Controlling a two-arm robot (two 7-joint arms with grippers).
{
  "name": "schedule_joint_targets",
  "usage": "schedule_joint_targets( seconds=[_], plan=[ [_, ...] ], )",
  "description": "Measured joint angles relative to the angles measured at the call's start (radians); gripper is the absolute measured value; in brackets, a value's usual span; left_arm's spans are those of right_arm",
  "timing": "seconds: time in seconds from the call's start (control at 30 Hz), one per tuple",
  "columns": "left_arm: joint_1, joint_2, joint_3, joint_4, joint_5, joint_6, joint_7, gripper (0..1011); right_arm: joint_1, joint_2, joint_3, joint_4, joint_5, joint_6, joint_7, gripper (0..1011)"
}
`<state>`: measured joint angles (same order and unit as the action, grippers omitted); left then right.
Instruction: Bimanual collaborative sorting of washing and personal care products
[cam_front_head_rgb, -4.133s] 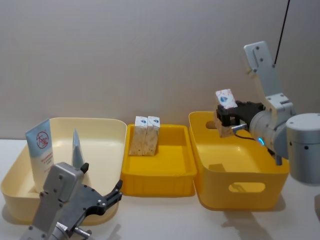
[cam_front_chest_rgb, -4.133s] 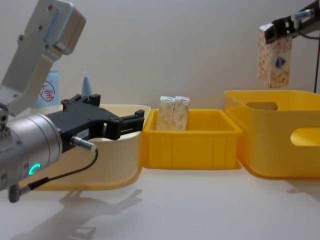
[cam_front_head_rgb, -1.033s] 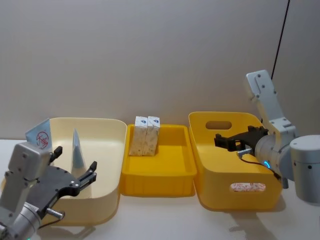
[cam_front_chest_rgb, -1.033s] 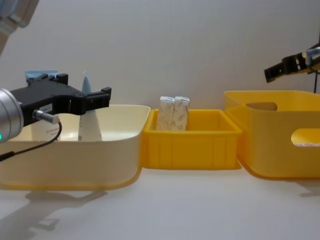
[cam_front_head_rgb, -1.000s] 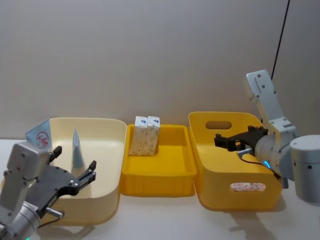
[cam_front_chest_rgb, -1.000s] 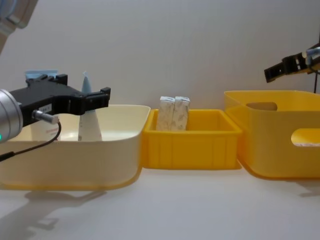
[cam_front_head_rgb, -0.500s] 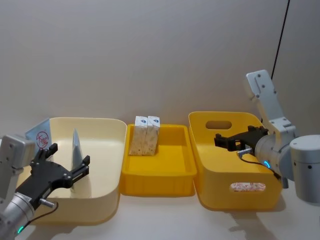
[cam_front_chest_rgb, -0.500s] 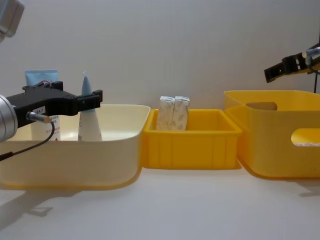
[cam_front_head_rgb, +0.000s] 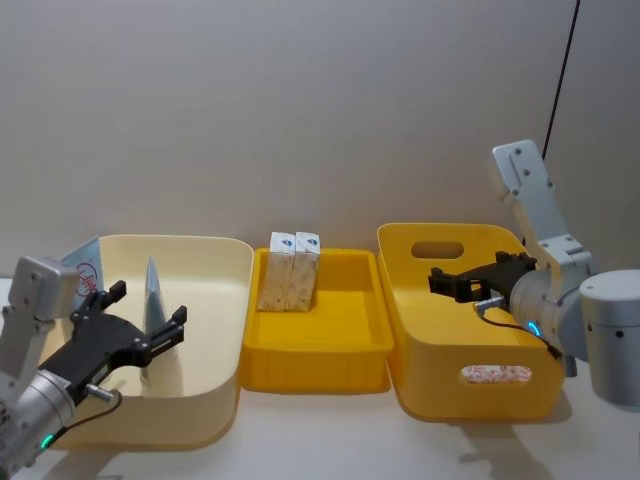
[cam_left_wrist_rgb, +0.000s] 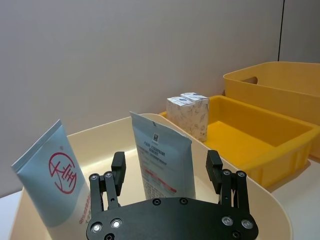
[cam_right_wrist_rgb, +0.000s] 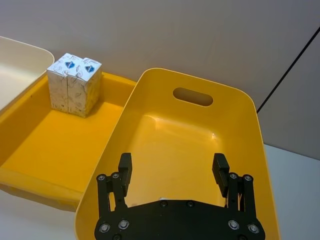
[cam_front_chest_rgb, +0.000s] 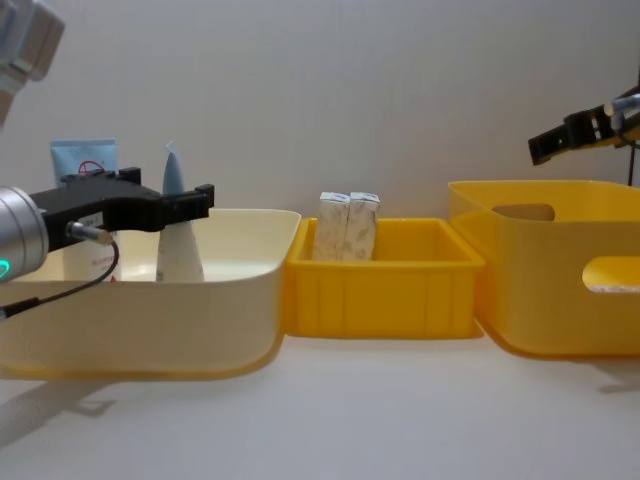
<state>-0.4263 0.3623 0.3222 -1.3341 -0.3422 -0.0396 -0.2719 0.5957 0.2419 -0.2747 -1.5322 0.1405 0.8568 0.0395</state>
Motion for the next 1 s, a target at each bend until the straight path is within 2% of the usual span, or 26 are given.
schedule_joint_targets(
  seconds=[0.57,0.73,1.0],
  plan=[
    [-0.061,-0.024,0.020,0.087,0.016,-0.006,-0.053,1004,0.000,0.000,0.000,0.000,0.000,0.000,0.000,1001],
    [-0.068,-0.027,0.022,0.098,0.019,-0.007,-0.060,932,0.000,0.000,0.000,0.000,0.000,0.000,0.000,1001],
    [-0.076,-0.030,0.024,0.110,0.021,-0.008,-0.066,705,0.000,0.000,0.000,0.000,0.000,0.000,0.000,1001]
  ],
)
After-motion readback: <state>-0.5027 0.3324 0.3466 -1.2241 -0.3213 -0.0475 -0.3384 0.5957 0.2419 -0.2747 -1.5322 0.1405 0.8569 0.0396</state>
